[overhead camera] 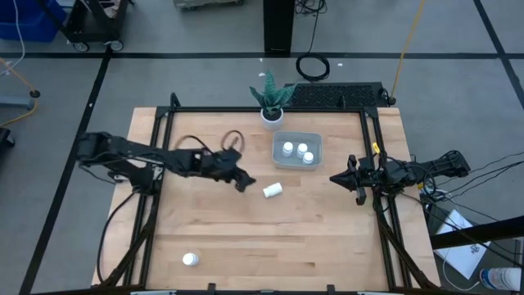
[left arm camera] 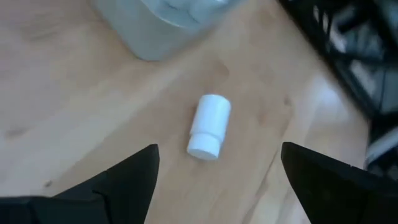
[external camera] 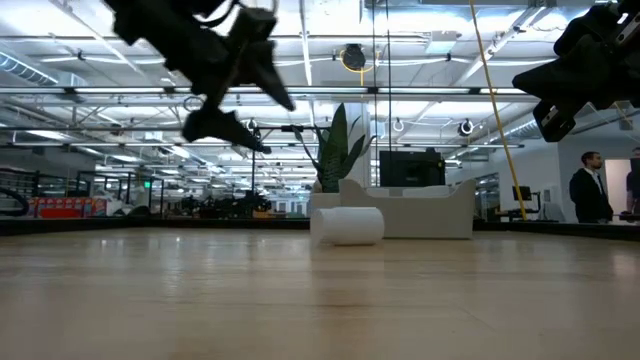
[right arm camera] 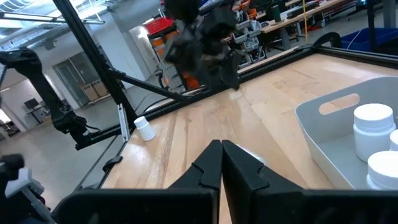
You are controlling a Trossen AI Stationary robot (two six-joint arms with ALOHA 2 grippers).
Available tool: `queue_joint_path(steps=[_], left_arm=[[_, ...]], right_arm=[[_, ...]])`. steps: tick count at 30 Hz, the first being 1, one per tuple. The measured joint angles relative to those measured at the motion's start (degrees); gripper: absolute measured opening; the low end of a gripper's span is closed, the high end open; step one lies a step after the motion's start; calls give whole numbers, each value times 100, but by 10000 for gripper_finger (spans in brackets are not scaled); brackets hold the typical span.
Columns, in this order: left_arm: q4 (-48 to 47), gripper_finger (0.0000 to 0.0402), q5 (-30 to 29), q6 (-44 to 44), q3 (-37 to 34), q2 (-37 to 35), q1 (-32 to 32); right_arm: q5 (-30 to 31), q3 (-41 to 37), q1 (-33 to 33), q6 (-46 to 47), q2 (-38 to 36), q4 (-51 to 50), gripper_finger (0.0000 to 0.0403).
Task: Pick and place pill bottles into a basket
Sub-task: Put the white pill bottle into the gray bin
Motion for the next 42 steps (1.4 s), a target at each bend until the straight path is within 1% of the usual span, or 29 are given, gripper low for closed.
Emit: queue_joint_path(steps=[3, 9, 12, 15, 17, 20, 22, 27, 30, 33, 34, 38, 40, 42], left_arm=[[-288, 344, -94, 339, 544, 636, -302], [-260, 344, -343, 379, 1624, 1888, -767], [-234, 344, -452, 622, 2241, 2420, -1002], [-286, 344, -382, 564, 2790, 2944, -1195], [-566, 344, -429, 514, 3132, 3265, -1317], [-1333, 344, -532, 363, 3545, 3645, -1427], [-1540, 344, -531, 360, 3656, 3811, -1475], [-1475, 344, -597, 329, 3715, 3918, -1500], [-1279, 344, -691, 464, 3718, 3918, -1500], [-776, 344, -394, 598, 3721, 3918, -1496], [-722, 344, -380, 638, 3726, 3915, -1498], [-795, 344, -434, 823, 3722, 3918, -1537], [-756, 344, -153, 854, 3722, 3918, -1544], [-813, 344, -38, 1317, 3722, 3918, -1606]], right_arm=[[0, 0, 0, 0, 0, -15, 4], [2, 0, 0, 0, 2, -8, 4], [2, 0, -2, 1, 2, -15, 4], [2, 0, 0, 0, 4, -2, 4], [2, 0, 0, 0, 4, -7, 4], [2, 0, -1, 0, 6, -11, 4], [1, 0, 0, 0, 7, -2, 4], [2, 0, 0, 0, 7, -2, 4], [2, 0, 0, 0, 7, -4, 4], [2, 0, 0, 0, 7, -1, 4], [2, 0, 0, 0, 7, -1, 4], [2, 0, -2, 0, 7, 0, 4], [2, 0, -2, 0, 7, -4, 4], [2, 0, -1, 0, 7, -1, 4]])
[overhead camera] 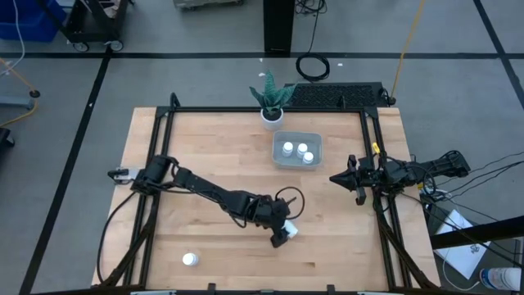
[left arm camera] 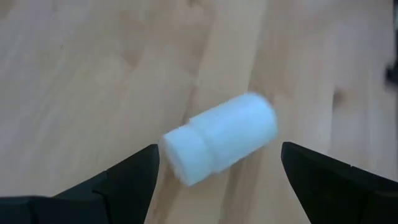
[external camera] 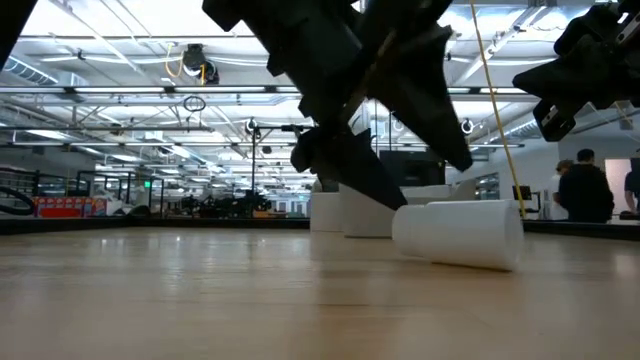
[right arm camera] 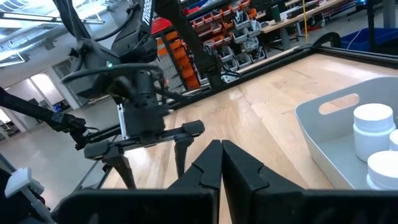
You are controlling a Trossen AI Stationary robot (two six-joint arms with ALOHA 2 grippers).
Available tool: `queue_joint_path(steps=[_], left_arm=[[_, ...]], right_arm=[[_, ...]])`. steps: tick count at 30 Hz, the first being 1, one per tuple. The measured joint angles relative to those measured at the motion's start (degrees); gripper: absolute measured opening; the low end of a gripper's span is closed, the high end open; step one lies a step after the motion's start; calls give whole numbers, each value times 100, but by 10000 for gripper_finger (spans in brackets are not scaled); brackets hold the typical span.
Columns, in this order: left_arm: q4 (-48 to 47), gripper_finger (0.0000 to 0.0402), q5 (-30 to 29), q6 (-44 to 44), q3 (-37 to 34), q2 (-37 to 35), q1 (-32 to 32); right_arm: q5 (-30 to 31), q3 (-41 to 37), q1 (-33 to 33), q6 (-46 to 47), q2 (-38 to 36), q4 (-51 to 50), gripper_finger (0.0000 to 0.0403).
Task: Pick and place pill bottles into a basket
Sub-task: Put the white pill bottle into the gray bin
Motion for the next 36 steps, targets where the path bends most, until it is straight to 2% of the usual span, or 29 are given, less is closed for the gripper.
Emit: queue_joint_path(steps=[2, 4, 11, 14, 17, 23, 29, 31, 34, 36], left_arm=[[-133, 344, -14, 465, 0, 0, -85], [-266, 344, 74, 502, 0, 0, -125], [-467, 344, 115, -800, -2, 0, -111], [-874, 344, 158, -1472, -2, 0, -122], [-1254, 344, 265, -1553, -2, 0, -105], [-2047, 344, 328, -2532, -2, -11, -5], [-1922, 325, 282, -3730, -2, -81, 113], [-1734, 312, 471, -4195, -15, -146, 144], [-950, 296, 601, -4398, -7, -263, 139], [-832, 291, 585, -4547, -4, -392, 125]], right_arm=[[0, 0, -1, 0, 0, -1, 4], [0, 0, 1, 0, 0, 0, 4], [0, 0, -1, 1, 0, 1, 4], [0, 0, 1, 0, 0, 1, 4], [0, 0, 0, 0, 0, -1, 4], [0, 0, -1, 1, 0, -1, 4], [0, 0, 1, 0, 2, -2, 4], [0, 0, -1, 0, 2, -1, 4], [0, 0, 0, 1, 4, -1, 4], [0, 0, 1, 0, 7, -4, 4]])
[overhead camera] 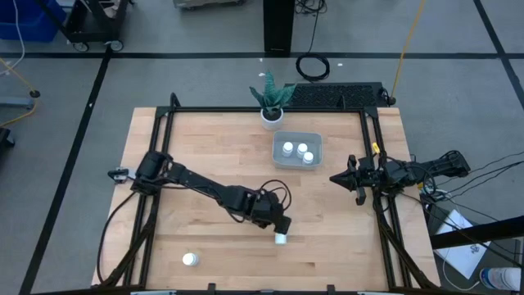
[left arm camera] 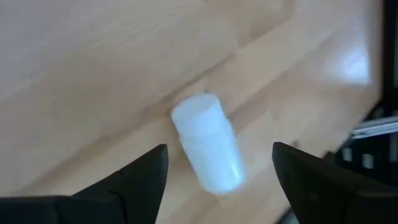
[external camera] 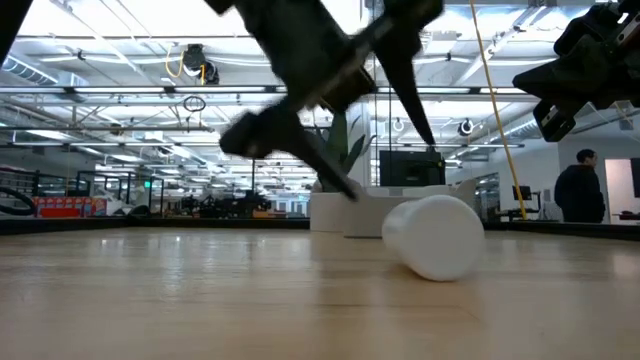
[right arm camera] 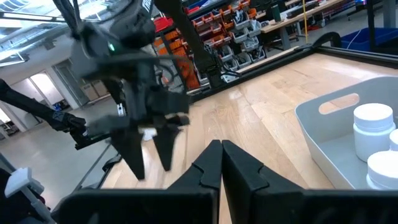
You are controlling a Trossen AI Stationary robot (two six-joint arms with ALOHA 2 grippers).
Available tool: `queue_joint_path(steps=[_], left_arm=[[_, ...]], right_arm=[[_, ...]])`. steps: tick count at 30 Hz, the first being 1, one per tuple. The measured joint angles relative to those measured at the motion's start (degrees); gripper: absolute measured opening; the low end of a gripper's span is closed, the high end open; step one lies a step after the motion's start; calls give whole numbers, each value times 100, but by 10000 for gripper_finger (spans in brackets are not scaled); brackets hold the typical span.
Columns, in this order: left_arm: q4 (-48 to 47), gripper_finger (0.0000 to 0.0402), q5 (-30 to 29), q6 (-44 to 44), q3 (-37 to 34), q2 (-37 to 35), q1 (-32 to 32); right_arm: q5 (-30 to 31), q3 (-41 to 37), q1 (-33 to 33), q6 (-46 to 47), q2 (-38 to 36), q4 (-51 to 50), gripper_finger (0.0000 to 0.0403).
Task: Pick and place pill bottles into a basket
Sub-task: Put the white pill bottle into the gray bin
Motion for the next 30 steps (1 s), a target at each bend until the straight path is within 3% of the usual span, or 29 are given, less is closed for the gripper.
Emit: queue_joint_path(steps=[6, 12, 21, 30], left_arm=[[144, 305, -285, -370, -1, -338, 38], [8, 324, -260, -476, -4, -248, -97], [70, 350, -855, -1208, 2, -205, -124], [310, 356, -681, -1265, 167, 288, -289]], right_arm=[[0, 0, -2, 2, 32, -15, 4], [0, 0, -2, 2, 77, -4, 4], [0, 0, 0, 0, 87, 3, 4], [-1, 0, 0, 2, 128, -31, 4]])
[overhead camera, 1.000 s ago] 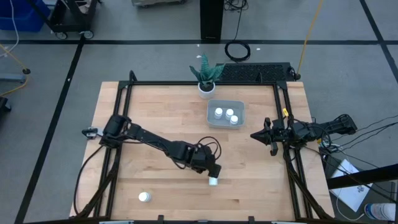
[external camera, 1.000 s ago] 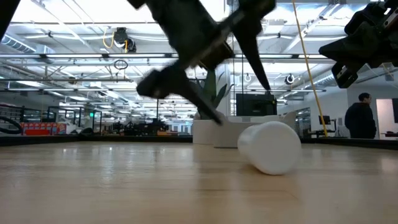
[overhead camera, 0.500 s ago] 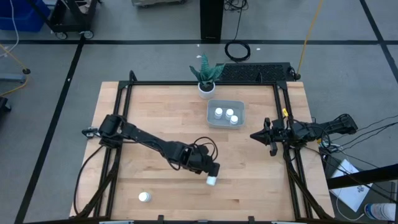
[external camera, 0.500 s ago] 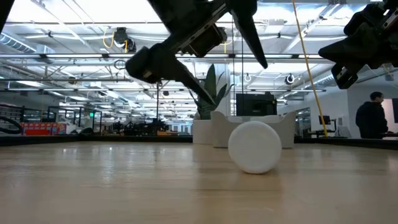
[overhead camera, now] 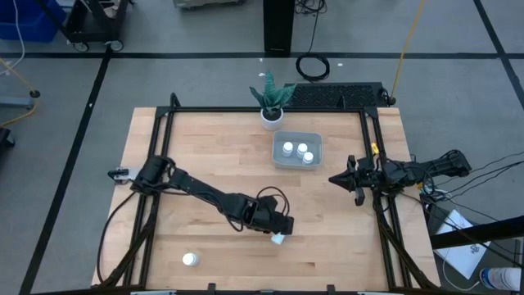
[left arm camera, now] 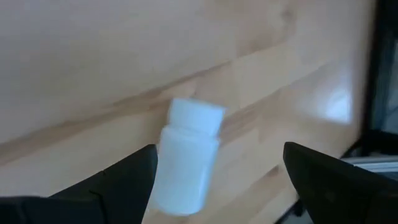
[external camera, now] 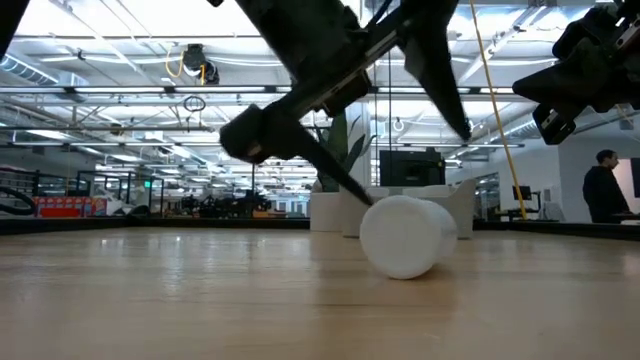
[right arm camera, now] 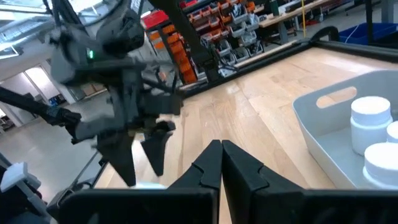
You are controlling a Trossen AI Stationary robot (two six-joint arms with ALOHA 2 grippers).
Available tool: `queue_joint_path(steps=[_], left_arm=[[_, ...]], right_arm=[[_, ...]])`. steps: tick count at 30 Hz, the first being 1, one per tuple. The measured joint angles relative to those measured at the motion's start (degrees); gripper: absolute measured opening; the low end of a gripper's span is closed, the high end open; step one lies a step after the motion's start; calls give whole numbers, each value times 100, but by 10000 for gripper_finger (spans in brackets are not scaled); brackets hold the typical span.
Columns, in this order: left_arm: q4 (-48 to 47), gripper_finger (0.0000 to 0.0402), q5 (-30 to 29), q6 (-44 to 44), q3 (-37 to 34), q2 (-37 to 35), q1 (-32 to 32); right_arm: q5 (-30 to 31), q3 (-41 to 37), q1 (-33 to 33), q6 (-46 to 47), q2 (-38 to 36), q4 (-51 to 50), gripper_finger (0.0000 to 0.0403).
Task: Pick and place pill bottles into a basket
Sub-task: Put the white pill bottle into the gray bin
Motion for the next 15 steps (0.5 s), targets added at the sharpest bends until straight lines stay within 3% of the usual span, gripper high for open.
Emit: queue_joint_path(steps=[6, 15], left_arm=[[-845, 356, 203, 300, 524, 401, -156], [-1402, 356, 516, 708, 1072, 909, -251]], right_arm=[[-2, 1, 0, 0, 95, -15, 4], [-1, -1, 0, 0, 167, -11, 4]])
